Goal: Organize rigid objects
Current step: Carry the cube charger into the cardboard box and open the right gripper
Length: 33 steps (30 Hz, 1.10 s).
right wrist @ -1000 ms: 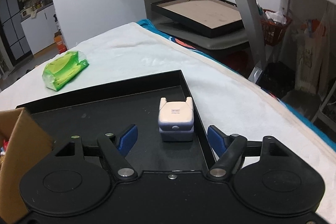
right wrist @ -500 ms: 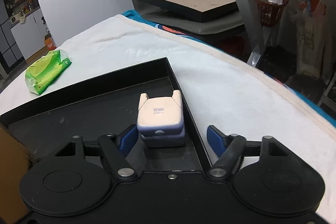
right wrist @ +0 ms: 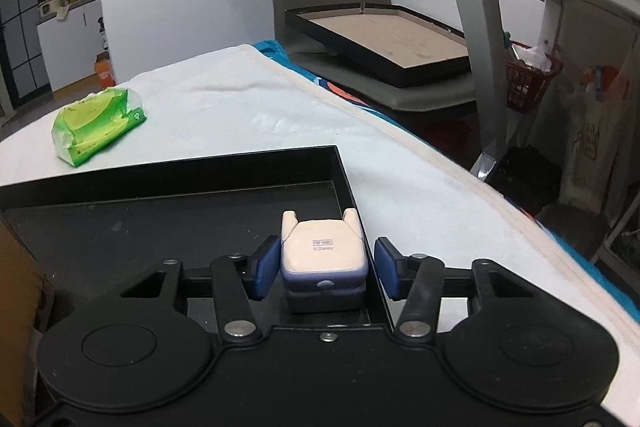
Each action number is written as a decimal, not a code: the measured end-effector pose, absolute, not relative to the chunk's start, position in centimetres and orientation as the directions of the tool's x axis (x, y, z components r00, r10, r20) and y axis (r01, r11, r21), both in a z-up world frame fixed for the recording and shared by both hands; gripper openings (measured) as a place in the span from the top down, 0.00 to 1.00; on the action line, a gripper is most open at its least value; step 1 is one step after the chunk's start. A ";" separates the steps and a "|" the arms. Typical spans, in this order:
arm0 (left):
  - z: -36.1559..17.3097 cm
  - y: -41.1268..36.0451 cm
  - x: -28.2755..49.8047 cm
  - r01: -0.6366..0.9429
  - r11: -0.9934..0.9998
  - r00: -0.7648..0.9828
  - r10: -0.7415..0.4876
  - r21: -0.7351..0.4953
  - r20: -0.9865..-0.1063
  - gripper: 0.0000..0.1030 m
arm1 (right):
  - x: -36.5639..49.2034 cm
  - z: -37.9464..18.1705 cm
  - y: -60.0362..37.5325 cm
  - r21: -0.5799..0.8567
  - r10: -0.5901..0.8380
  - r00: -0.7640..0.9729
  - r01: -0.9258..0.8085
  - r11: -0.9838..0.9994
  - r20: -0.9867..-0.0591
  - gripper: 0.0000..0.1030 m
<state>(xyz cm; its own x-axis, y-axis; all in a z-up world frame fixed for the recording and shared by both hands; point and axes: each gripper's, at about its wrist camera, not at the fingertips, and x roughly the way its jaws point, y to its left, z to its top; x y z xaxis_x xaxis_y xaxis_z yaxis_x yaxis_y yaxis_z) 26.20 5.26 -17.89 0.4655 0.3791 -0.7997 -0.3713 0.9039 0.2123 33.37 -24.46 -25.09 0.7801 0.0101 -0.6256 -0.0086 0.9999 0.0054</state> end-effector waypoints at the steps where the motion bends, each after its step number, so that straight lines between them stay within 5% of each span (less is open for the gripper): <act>1: -17.9 5.3 26.1 -0.373 0.904 0.465 0.377 0.208 -0.801 0.57 | 33.2 -25.0 -24.4 0.001 0.009 0.782 -0.010 1.000 -0.624 0.55; 33: -17.6 7.6 19.6 -0.318 0.946 0.510 0.218 0.053 -0.832 0.57 | 25.5 -18.9 -23.1 0.047 0.082 0.741 -0.068 0.997 -0.666 0.57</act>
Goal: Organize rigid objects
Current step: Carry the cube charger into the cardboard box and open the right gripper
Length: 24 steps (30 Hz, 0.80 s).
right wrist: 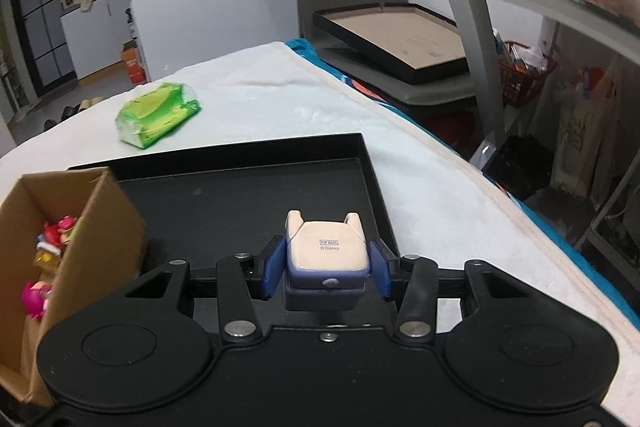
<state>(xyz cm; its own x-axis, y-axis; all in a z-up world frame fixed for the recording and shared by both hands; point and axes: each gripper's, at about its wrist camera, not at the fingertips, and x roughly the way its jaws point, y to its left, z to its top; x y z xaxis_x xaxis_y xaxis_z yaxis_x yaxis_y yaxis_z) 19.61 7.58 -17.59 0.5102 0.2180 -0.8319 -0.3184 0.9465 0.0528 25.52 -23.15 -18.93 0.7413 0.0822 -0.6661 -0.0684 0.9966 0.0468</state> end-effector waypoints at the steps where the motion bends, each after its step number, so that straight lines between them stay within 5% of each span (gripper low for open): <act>1: -17.6 7.7 19.5 -0.315 0.948 0.513 0.214 0.050 -0.832 0.57 | 25.3 -18.7 -23.0 0.047 0.084 0.742 -0.072 0.996 -0.666 0.57; 24: -18.9 9.9 17.7 -0.276 0.955 0.601 0.086 -0.105 -0.795 0.59 | 21.5 -13.3 -16.6 0.001 0.124 0.770 -0.159 0.987 -0.626 0.57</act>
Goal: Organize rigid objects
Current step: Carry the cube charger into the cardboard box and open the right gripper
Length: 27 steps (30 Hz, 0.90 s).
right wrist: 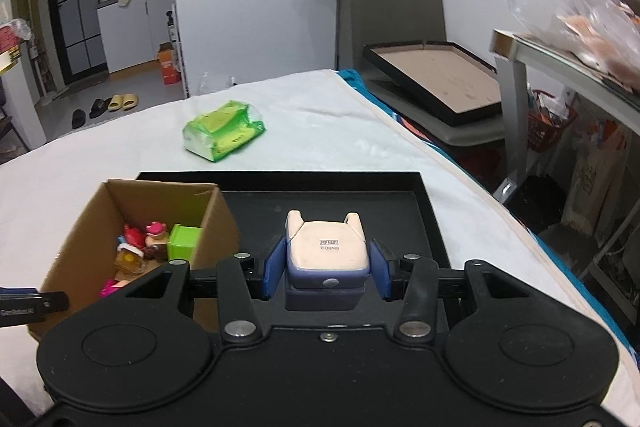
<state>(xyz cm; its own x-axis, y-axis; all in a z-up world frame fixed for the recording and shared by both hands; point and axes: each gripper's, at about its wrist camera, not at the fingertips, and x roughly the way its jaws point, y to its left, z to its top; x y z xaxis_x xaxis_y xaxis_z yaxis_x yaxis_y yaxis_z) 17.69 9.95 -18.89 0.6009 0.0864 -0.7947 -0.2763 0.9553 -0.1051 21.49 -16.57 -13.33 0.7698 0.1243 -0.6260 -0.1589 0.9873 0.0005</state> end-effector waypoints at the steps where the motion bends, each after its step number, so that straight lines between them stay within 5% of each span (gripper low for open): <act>1: -18.9 10.1 17.6 -0.273 0.955 0.605 0.075 -0.118 -0.793 0.61 | 21.4 -13.2 -16.2 -0.002 0.127 0.770 -0.164 0.986 -0.625 0.57; 8: -18.8 10.2 17.2 -0.234 0.955 0.649 0.012 -0.184 -0.761 0.89 | 20.9 -12.0 -13.7 0.003 0.171 0.769 -0.214 0.977 -0.615 0.57; 27: -19.4 11.4 16.5 -0.194 0.949 0.682 -0.052 -0.249 -0.730 0.89 | 21.5 -11.1 -2.7 -0.056 0.306 0.732 -0.424 0.904 -0.609 0.57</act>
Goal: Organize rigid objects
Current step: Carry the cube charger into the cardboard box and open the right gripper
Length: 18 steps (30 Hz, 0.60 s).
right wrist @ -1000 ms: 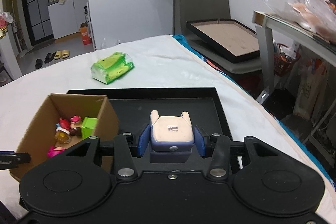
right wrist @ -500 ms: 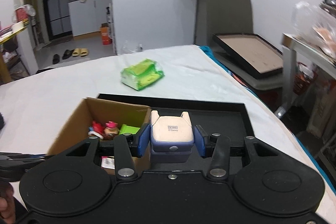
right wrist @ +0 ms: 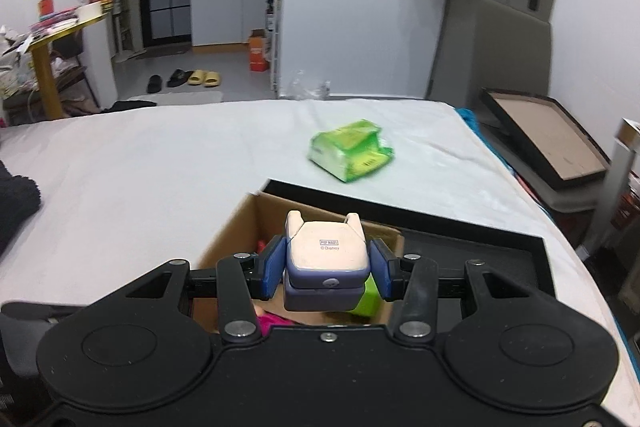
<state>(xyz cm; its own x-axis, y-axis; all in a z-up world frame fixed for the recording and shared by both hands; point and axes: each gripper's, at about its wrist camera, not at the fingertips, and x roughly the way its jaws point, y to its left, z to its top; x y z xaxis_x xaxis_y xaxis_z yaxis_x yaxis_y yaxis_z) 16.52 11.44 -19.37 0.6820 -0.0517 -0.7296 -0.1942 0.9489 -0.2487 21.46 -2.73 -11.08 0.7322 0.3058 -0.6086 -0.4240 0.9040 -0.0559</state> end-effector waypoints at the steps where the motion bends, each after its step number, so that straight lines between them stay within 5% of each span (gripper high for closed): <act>1: -19.4 11.5 16.5 -0.192 0.948 0.682 -0.056 -0.253 -0.729 0.89 | 21.7 -11.0 -2.4 -0.057 0.309 0.732 -0.428 0.902 -0.608 0.57; 4: -19.4 11.7 16.5 -0.188 0.947 0.683 -0.065 -0.261 -0.727 0.89 | 22.2 -10.9 -1.6 -0.079 0.288 0.729 -0.423 0.902 -0.621 0.53; 6: -19.4 11.7 16.5 -0.187 0.947 0.683 -0.066 -0.261 -0.727 0.89 | 21.9 -10.4 -2.0 -0.094 0.240 0.752 -0.371 0.924 -0.613 0.42; 11: -19.5 11.5 16.8 -0.194 0.950 0.675 -0.052 -0.245 -0.736 0.88 | 20.2 -9.8 -4.7 -0.045 0.229 0.753 -0.324 0.945 -0.616 0.42; 18: -18.6 10.2 17.6 -0.155 0.973 0.636 -0.035 -0.173 -0.771 0.86 | 18.3 -9.7 -8.8 0.053 0.204 0.739 -0.223 0.973 -0.642 0.26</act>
<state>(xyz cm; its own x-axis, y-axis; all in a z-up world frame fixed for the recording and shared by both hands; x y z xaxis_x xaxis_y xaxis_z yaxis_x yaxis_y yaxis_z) 17.60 10.23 -18.57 0.6365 -0.0353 -0.7705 -0.1549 0.9727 -0.1726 18.28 -8.81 -9.72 0.7389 0.2042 -0.6422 -0.2228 0.9734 0.0531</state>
